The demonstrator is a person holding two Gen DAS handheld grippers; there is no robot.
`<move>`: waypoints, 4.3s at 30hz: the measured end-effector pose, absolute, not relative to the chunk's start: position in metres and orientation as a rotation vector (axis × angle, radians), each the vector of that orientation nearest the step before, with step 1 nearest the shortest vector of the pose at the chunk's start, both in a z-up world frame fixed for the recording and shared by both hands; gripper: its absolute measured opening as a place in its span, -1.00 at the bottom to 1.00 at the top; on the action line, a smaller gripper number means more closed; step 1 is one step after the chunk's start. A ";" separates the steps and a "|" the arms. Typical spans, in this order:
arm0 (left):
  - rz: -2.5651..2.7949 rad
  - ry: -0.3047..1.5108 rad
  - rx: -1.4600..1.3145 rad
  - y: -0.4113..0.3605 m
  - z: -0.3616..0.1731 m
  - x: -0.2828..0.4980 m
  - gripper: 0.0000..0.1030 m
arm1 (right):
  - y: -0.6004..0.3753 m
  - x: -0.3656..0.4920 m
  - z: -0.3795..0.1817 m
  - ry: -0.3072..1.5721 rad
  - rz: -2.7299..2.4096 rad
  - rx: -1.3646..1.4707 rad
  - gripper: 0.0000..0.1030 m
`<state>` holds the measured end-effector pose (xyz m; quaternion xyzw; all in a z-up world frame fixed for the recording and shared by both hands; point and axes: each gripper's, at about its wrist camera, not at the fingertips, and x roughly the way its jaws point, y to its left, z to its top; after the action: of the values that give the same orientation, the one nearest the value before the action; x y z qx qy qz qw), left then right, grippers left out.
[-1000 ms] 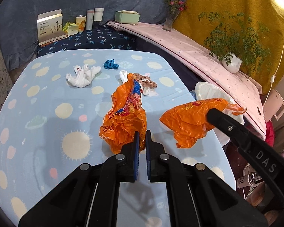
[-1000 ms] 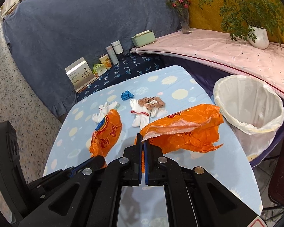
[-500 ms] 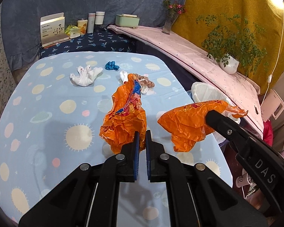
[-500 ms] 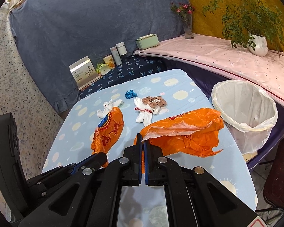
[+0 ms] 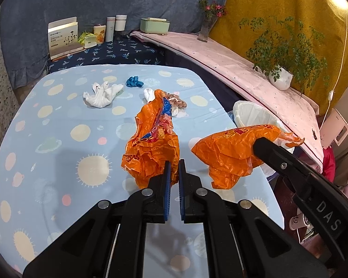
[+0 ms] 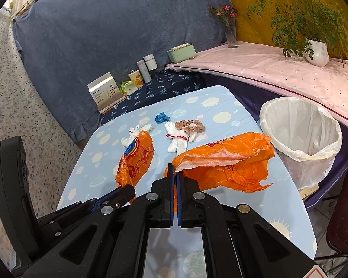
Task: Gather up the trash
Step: 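Lift both orange bags off the table and carry them toward the bin, then lower both orange bags into the bin and open both tools, then move both open tools back over the white tissue and sock, then grasp the white tissue with the left tool while the right tool grasps the white sock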
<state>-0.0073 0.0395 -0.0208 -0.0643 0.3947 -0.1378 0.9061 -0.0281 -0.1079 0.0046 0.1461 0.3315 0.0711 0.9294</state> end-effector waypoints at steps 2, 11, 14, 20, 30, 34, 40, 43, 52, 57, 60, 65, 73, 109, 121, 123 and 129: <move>-0.289 0.813 -0.125 0.036 -0.019 -0.006 -0.89 | -0.112 -0.028 0.005 0.675 0.143 0.307 -0.94; -0.326 0.816 -0.081 0.009 -0.017 0.002 -0.89 | -0.144 -0.028 0.002 0.655 0.112 0.355 -0.94; -0.346 0.821 -0.068 -0.005 -0.017 0.007 -0.89 | -0.159 -0.028 -0.002 0.651 0.095 0.375 -0.94; -0.408 0.833 -0.054 -0.035 -0.018 0.022 -0.89 | -0.198 -0.022 -0.007 0.634 0.047 0.422 -0.95; -0.497 0.833 -0.052 -0.086 -0.013 0.061 -0.89 | -0.266 0.004 -0.007 0.592 -0.036 0.461 -0.95; -0.527 0.833 -0.042 -0.109 -0.010 0.076 -0.89 | -0.289 0.017 -0.010 0.588 -0.062 0.468 -0.95; -0.588 0.835 -0.010 -0.151 -0.007 0.097 -0.89 | -0.318 0.038 -0.017 0.588 -0.102 0.475 -0.95; -0.622 0.847 0.008 -0.172 -0.011 0.106 -0.89 | -0.332 0.045 -0.022 0.592 -0.123 0.484 -0.95; -0.677 0.898 0.055 -0.221 -0.037 0.121 -0.88 | -0.362 0.064 -0.044 0.622 -0.166 0.516 -0.93; -0.646 0.897 0.057 -0.227 -0.046 0.124 -0.42 | -0.370 0.065 -0.052 0.628 -0.205 0.535 -0.52; -0.600 0.895 0.037 -0.219 -0.051 0.127 -0.13 | -0.374 0.063 -0.055 0.623 -0.221 0.543 -0.40; -0.560 0.906 0.024 -0.205 -0.057 0.130 -0.11 | -0.371 0.065 -0.054 0.630 -0.210 0.531 -0.40; -0.498 0.892 -0.014 -0.172 -0.054 0.128 0.04 | -0.354 0.065 -0.048 0.623 -0.178 0.524 -0.39; -0.105 0.884 -0.228 0.077 -0.079 0.138 0.34 | -0.132 0.107 -0.056 0.780 0.123 0.380 -0.03; 0.028 0.899 -0.246 0.146 -0.094 0.178 0.66 | -0.071 0.149 -0.089 0.856 0.149 0.343 0.15; 0.037 0.902 -0.233 0.151 -0.098 0.187 0.75 | -0.067 0.158 -0.095 0.868 0.138 0.351 0.17; 0.038 0.908 -0.206 0.155 -0.108 0.218 0.75 | -0.057 0.183 -0.111 0.898 0.117 0.360 0.19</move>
<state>0.2185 0.1545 -0.1081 -0.0992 0.4378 0.0182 0.8934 0.1834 -0.0568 -0.1110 0.1727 0.4315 0.0563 0.8836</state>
